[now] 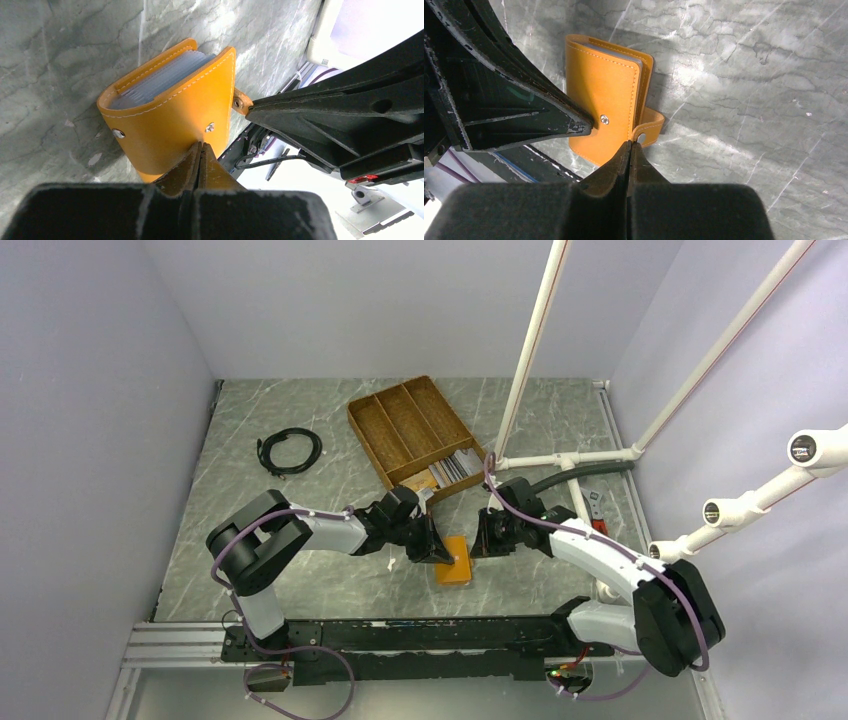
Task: Put the credit cards into the card holder
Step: Close the card holder at the center of the board.
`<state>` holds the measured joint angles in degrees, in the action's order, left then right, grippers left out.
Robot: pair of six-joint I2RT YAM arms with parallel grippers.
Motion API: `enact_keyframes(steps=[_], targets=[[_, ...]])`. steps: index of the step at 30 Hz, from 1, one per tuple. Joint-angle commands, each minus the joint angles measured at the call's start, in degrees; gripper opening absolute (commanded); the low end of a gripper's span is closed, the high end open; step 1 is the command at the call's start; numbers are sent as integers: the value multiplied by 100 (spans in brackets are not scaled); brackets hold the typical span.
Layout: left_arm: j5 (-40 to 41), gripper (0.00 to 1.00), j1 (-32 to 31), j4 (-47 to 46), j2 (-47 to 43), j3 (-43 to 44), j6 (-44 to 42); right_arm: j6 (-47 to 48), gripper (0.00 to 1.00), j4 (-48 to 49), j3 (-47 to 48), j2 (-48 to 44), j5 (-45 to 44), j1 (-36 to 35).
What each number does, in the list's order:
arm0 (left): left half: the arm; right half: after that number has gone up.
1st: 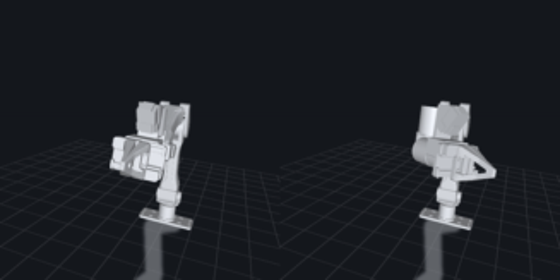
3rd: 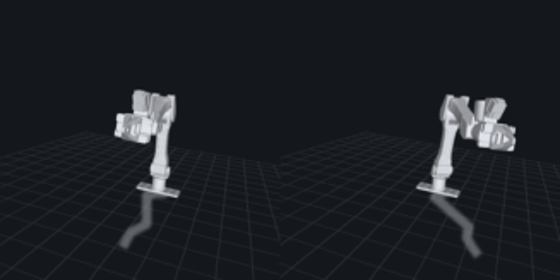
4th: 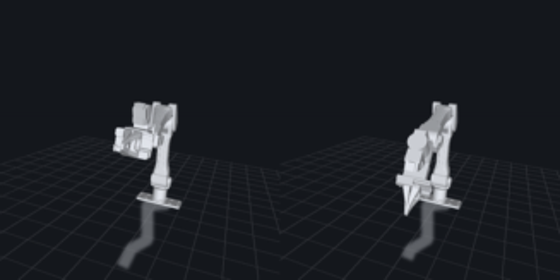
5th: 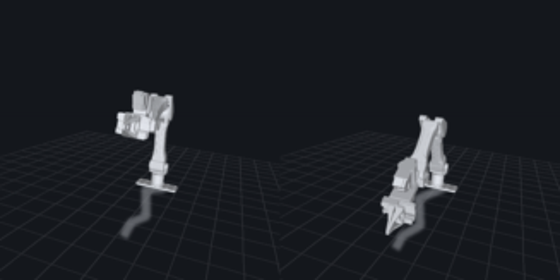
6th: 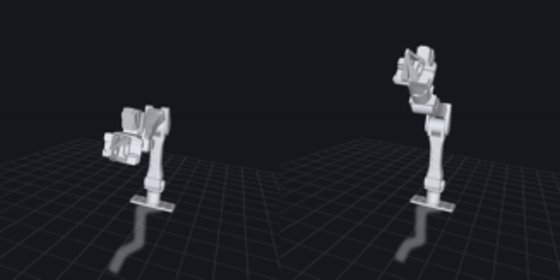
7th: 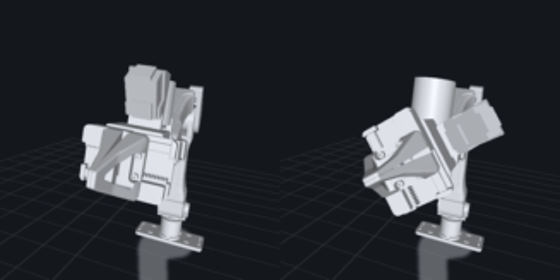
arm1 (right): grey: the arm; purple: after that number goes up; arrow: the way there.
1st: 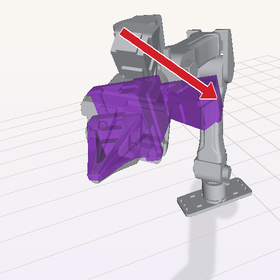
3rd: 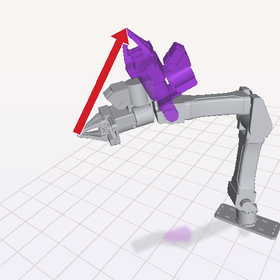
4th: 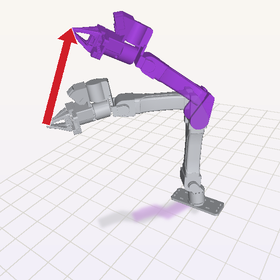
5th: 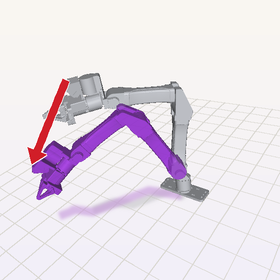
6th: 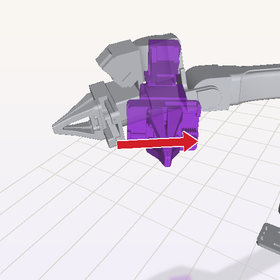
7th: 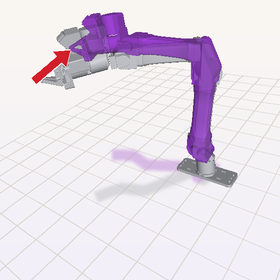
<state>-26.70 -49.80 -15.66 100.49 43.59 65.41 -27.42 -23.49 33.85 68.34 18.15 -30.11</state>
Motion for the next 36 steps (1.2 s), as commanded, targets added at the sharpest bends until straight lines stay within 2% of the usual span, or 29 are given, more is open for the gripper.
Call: enact_keyframes(steps=[1, 4, 6, 12, 20, 29, 34, 36], targets=[[321, 0, -18, 334, 71, -155, -151, 93, 0, 19, 122, -239, -140, -21], [307, 0, -19, 297, 82, -167, -143, 154, 17, -40, 175, -282, -131, -30], [287, 0, -17, 268, 108, -167, -134, 183, 24, -42, 223, -257, -107, -37], [279, 0, -22, 239, 130, -141, -125, 224, 31, -10, 322, -16, -67, -105], [255, 0, -42, 163, 159, -176, -85, 178, 30, 11, 345, 171, -192, -153], [262, 0, -47, 122, 138, -206, -81, 134, 18, -42, 357, 217, -368, -153], [270, 0, -54, 133, 125, -211, -85, 118, 17, -106, 379, 204, -481, -149], [269, 0, -52, 120, 129, -220, -74, 123, 20, -137, 398, 221, -504, -150]])
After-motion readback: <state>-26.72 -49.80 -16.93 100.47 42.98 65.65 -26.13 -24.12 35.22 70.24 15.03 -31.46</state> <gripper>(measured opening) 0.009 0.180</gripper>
